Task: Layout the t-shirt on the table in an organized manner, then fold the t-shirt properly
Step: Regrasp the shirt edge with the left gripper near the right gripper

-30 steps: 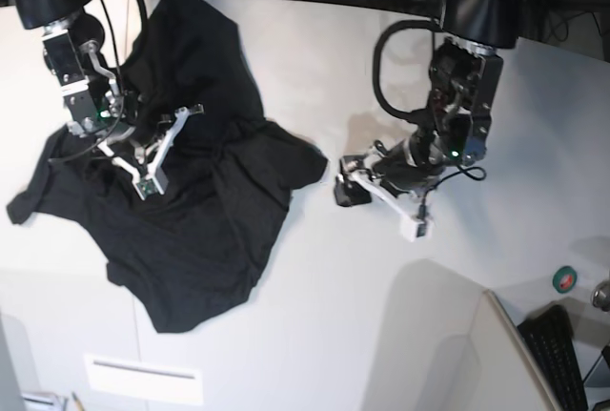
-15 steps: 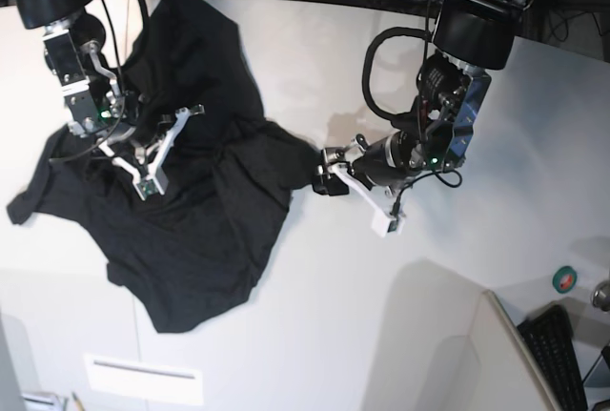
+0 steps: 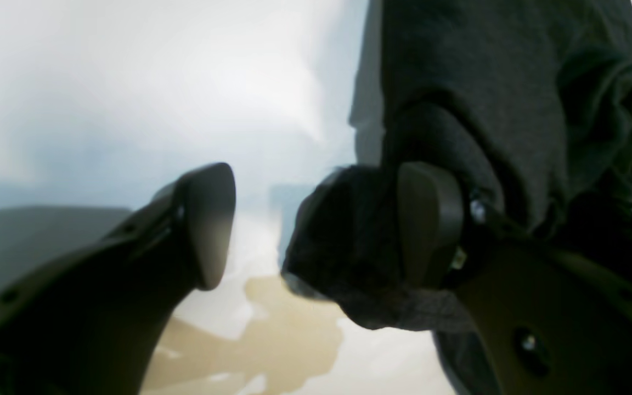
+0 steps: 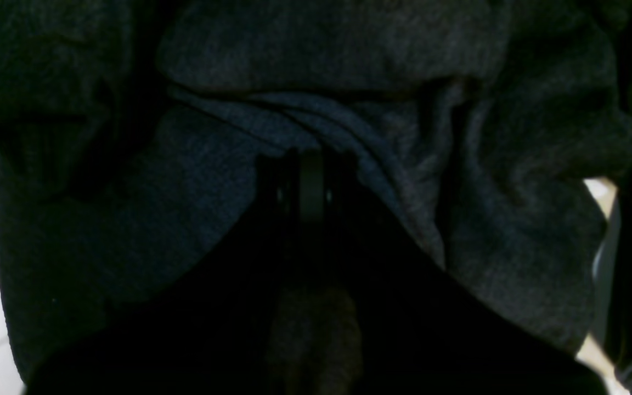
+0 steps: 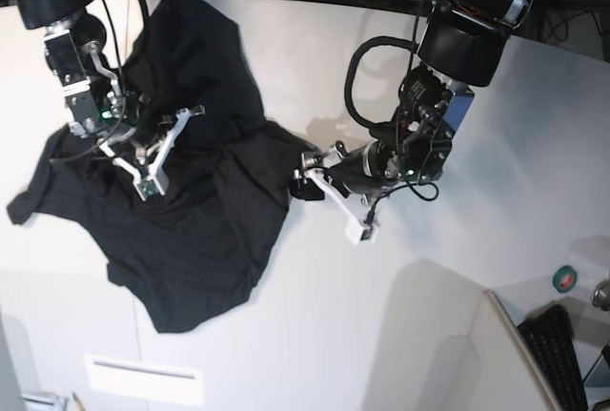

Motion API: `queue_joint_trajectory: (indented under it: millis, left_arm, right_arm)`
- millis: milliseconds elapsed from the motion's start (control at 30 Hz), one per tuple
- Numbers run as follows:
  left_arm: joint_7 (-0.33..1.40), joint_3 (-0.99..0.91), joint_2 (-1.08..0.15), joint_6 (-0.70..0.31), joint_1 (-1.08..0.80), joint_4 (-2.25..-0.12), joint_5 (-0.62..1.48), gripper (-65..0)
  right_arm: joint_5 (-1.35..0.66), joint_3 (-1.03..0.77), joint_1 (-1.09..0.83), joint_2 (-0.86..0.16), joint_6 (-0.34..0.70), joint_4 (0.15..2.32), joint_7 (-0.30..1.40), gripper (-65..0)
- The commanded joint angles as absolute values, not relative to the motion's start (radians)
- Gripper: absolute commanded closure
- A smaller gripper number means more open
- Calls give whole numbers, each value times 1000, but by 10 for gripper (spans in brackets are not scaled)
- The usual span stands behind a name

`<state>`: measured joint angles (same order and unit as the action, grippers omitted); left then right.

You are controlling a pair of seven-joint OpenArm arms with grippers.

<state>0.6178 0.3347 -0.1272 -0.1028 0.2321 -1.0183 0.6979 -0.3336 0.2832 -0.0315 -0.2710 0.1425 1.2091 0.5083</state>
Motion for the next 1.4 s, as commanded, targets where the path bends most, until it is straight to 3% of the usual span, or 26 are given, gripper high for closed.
queue_joint_trajectory:
  millis: [0,167,367,800,900,933,1067,1100,1133,1200,1367]
  left_arm:
    - [630,335,-130,-102,243,-1024,704,-413]
    - [630,337,-128,-102,245,-1024,704,-206]
    - [628,331,-137,-101,245,-1032,704,-2]
    - [641,194,-196,-101,234,-1087,705,0]
    - [782,183,-189,-101,217,-1153,705,0]
    - [817,183,-180,-101,213,-1178,705,-25]
    - [832,182,-171,-101,179,-1224,705,-439]
    - [832,182,-168,-101,173,-1221,705,-528]
    - [831,182,-166,-101,170,-1221,705,-578]
    - [831,182,-163,-101,160,-1221,705,-589]
    - [829,182,-127,-102,166,-1185,705,-507]
  right_arm:
    - [-280,289,-62,-280,107,1175,650,0]
    - [-280,289,-61,-280,107,1175,648,0]
    - [-280,289,-61,-280,107,1175,648,0]
    - [-280,289,-61,-280,107,1175,648,0]
    - [-280,289,-61,-280,107,1175,648,0]
    - [-280,289,-61,-278,107,1175,648,0]
    - [-280,289,-61,-278,107,1175,648,0]
    - [-280,289,-61,-278,107,1175,648,0]
    - [-280,289,-62,-278,107,1175,648,0]
    - [-280,289,-62,-278,107,1175,648,0]
    - [-280,289,-62,-278,107,1175,648,0]
